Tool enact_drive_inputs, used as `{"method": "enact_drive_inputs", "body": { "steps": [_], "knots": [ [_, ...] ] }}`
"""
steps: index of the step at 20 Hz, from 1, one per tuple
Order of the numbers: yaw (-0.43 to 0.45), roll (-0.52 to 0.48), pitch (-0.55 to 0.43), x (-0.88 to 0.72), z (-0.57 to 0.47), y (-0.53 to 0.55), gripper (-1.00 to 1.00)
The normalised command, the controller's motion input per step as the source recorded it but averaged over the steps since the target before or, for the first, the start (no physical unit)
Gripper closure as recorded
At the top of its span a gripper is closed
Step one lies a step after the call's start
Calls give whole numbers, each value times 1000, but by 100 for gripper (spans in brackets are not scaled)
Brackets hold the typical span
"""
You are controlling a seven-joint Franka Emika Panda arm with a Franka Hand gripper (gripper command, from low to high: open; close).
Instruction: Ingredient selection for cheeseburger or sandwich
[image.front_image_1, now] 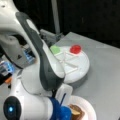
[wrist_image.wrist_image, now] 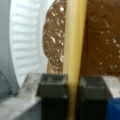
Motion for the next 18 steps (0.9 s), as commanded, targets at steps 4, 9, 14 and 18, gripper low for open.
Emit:
{"method": "enact_drive_inputs", "body": {
  "steps": [4, 9, 14, 18],
  "knots": [
    [21, -69, -127, -69, -91, 32, 100],
    [13, -73, -119, -60, -70, 53, 100],
    [0, -76, -120, -63, -62, 95, 100],
    [-7, -81, -115, -77, -55, 115, -100]
  ]
}}
